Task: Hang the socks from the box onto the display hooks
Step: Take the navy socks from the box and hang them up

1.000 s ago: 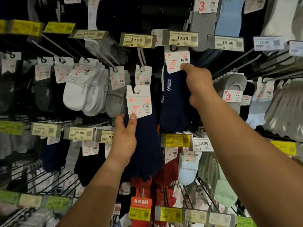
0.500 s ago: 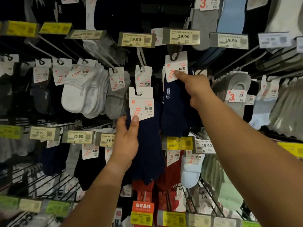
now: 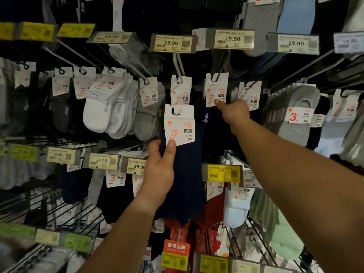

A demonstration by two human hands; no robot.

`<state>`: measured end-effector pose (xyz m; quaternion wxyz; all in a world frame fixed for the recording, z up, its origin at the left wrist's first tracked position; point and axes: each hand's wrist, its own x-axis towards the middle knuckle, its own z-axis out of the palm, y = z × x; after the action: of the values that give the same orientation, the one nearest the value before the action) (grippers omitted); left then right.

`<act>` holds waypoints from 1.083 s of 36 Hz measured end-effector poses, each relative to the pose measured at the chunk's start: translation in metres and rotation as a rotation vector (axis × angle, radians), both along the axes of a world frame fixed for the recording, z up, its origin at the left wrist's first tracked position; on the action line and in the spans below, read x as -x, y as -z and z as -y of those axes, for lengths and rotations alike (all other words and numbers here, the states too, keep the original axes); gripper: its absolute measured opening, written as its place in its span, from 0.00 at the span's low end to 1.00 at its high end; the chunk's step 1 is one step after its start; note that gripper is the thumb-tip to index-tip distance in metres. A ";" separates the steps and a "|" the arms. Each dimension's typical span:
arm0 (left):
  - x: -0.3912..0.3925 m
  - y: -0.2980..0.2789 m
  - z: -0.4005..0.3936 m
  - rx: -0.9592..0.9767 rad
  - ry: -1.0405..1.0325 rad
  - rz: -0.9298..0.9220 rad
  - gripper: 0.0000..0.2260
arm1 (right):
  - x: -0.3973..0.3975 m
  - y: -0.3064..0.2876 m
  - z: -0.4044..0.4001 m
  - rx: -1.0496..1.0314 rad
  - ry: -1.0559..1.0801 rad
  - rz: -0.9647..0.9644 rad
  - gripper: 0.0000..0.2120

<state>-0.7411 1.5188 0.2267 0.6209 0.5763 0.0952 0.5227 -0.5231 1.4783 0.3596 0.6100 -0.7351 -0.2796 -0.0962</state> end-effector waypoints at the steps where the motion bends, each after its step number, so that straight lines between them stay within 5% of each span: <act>1: 0.000 -0.001 0.001 0.006 0.008 0.002 0.09 | 0.008 0.003 0.006 0.016 0.049 0.059 0.31; 5: -0.002 -0.006 0.004 0.033 0.027 0.022 0.07 | 0.066 0.039 0.040 -0.163 0.000 0.202 0.12; 13: -0.007 -0.013 0.018 0.097 0.121 0.057 0.12 | 0.139 0.103 0.053 -0.256 -0.413 -0.071 0.14; 23: -0.003 -0.019 0.008 0.106 -0.077 0.046 0.11 | 0.124 0.077 0.071 -0.398 -0.507 -0.420 0.09; 33: 0.001 -0.018 0.007 0.076 -0.075 0.037 0.06 | 0.106 -0.001 0.081 -0.405 -0.441 -0.215 0.17; 39: 0.001 -0.016 0.009 0.073 -0.046 0.050 0.05 | 0.102 -0.030 0.081 -0.416 -0.444 -0.152 0.12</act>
<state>-0.7420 1.5099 0.2430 0.6315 0.5379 0.1117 0.5472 -0.6255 1.3975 0.3900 0.7728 -0.5204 -0.3611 0.0394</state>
